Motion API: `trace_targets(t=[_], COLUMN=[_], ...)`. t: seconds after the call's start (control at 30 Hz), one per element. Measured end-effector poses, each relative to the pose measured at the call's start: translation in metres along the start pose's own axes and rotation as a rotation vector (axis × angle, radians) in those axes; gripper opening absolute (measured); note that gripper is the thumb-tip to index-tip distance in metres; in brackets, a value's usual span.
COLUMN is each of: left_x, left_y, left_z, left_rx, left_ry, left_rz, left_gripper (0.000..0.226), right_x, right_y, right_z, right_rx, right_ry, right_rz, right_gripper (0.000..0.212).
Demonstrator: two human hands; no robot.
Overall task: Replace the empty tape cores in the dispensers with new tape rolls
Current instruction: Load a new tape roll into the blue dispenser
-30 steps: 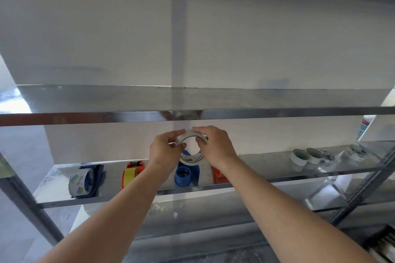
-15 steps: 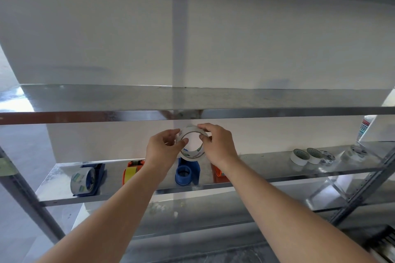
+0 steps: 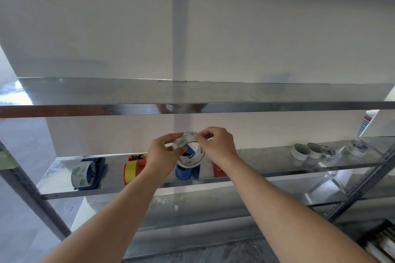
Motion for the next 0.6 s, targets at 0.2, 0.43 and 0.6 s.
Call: trace_targets(t=[0.2, 0.43, 0.6], left_x=[0.001, 0.002, -0.004], left_y=[-0.010, -0.035, -0.065], left_z=[0.009, 0.025, 0.031], left_rx=[0.031, 0.105, 0.209], left_ry=[-0.035, -0.071, -0.102], left_rz=[-0.016, -0.048, -0.120], left_gripper=[0.036, 0.034, 0.032], right_x=[-0.007, -0.027, -0.043], right_y=[0.005, 0.016, 0.041], right_z=[0.004, 0.008, 0.004], right_rx=[-0.016, -0.101, -0.223], right_ry=[0.053, 0.086, 0.060], right_rz=[-0.063, -0.033, 0.021], right_gripper=[0.019, 0.024, 0.026])
Point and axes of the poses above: each hand's wrist, its own z-axis towards the middle knuckle, its own x-axis out of the back of the hand, y = z × x, the point moved 8 cm from there along z, towards the middle knuckle, and after that the axes turned 10 degrees about y, right-handed, at the moved point
